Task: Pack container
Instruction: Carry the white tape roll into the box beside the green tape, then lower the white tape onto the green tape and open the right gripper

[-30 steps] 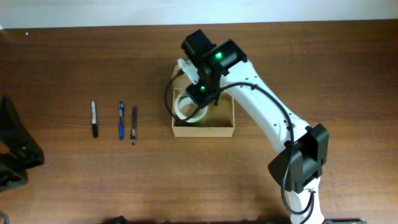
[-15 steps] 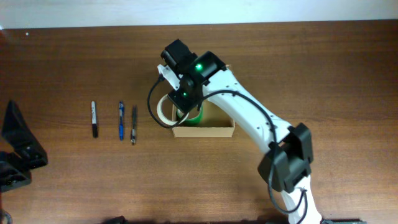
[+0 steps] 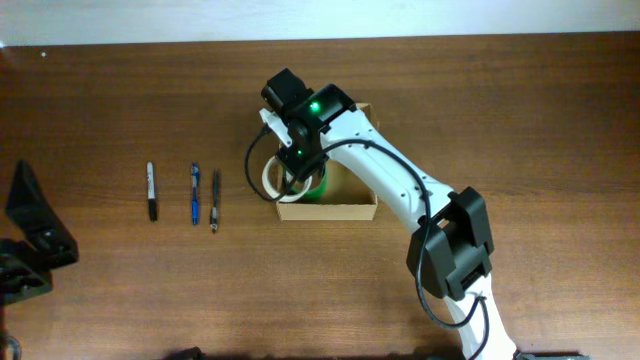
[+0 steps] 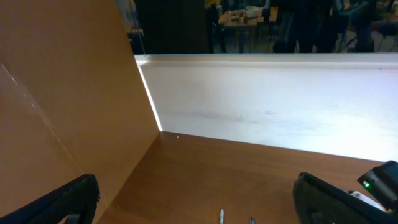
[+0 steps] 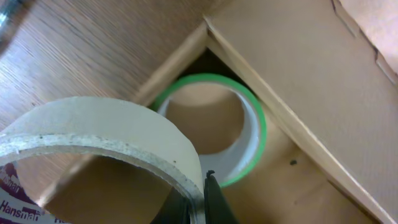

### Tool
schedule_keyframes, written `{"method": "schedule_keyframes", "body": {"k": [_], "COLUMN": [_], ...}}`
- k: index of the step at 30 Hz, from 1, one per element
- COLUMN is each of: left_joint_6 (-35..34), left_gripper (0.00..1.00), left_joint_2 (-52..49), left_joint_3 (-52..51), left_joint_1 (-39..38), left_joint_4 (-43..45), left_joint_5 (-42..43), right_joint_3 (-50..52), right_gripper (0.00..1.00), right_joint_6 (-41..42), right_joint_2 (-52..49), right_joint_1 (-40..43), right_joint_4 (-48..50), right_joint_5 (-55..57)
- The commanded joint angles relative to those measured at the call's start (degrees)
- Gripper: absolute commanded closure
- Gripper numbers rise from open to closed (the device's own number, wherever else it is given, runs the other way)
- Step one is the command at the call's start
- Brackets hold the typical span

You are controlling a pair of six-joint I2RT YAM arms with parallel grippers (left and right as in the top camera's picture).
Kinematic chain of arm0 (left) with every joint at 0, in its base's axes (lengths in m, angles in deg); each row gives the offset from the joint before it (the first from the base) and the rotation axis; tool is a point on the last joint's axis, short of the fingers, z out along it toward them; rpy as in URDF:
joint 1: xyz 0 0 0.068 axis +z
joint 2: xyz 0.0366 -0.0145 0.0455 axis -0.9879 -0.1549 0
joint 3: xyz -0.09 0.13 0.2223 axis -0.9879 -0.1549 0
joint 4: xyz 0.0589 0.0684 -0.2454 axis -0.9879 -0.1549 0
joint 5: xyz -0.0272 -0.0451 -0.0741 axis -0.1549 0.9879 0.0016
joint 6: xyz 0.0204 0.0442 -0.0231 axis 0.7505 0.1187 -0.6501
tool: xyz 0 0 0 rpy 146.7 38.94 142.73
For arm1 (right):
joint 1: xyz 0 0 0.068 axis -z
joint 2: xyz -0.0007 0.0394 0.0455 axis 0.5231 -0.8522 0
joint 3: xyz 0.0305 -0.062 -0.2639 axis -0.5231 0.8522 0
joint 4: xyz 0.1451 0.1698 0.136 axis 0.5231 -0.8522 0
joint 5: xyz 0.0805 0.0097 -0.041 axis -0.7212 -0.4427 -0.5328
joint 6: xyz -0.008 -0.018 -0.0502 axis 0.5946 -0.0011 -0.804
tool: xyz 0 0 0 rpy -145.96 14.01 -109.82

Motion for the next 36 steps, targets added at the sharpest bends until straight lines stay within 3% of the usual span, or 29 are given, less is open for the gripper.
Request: {"method": "schedule_keyframes", "body": {"k": [1, 15, 36], "left_joint_6": [-0.94, -0.94, -0.94], "left_gripper": [0.01, 0.01, 0.01], "left_joint_2": [-0.15, -0.15, -0.15], "left_joint_3": [-0.87, -1.64, -1.64], "left_joint_1": [0.28, 0.28, 0.28], "left_joint_4": [0.15, 0.24, 0.22], "left_joint_5": [-0.39, -0.37, -0.37], "right_joint_3": [-0.13, -0.11, 0.17], "right_gripper": [0.96, 0.96, 0.96], "right_joint_6": [0.26, 0.46, 1.38], "right_joint_2": [0.33, 0.31, -1.40], "right_joint_1": [0.37, 6.16, 4.04], "right_joint_4": [-0.63, -2.23, -1.99], "right_joint_5": [2.58, 3.96, 0.31]}}
